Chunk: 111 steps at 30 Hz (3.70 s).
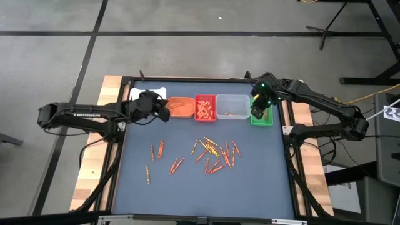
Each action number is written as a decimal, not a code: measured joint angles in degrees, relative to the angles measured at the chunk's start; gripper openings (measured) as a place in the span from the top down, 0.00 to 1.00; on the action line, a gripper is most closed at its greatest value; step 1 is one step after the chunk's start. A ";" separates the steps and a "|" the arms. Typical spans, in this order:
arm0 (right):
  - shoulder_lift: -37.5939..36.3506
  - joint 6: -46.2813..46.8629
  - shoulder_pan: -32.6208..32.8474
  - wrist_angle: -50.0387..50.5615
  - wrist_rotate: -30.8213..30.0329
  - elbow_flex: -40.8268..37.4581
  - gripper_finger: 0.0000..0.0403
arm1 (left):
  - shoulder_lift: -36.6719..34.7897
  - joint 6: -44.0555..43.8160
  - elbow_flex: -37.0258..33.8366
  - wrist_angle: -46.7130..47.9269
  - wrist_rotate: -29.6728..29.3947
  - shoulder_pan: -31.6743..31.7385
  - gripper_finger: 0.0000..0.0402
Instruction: Sort crayons
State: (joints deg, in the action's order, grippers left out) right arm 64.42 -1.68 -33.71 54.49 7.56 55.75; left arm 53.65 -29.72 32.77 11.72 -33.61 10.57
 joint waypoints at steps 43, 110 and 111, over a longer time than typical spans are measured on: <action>14.12 36.00 38.38 -8.60 -5.46 0.02 0.71 | 0.02 28.86 0.00 4.40 0.05 13.17 0.77; 32.02 69.59 51.06 -17.30 -10.34 0.01 0.71 | 0.02 28.37 0.00 4.35 1.54 13.15 0.75; 32.02 69.58 51.06 -17.30 -10.56 0.02 0.71 | 0.02 28.37 0.00 4.35 1.54 13.15 0.75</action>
State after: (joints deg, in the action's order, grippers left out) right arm 96.44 67.90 17.34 37.19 -2.99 55.76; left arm 53.67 -1.34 32.77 16.08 -32.08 23.73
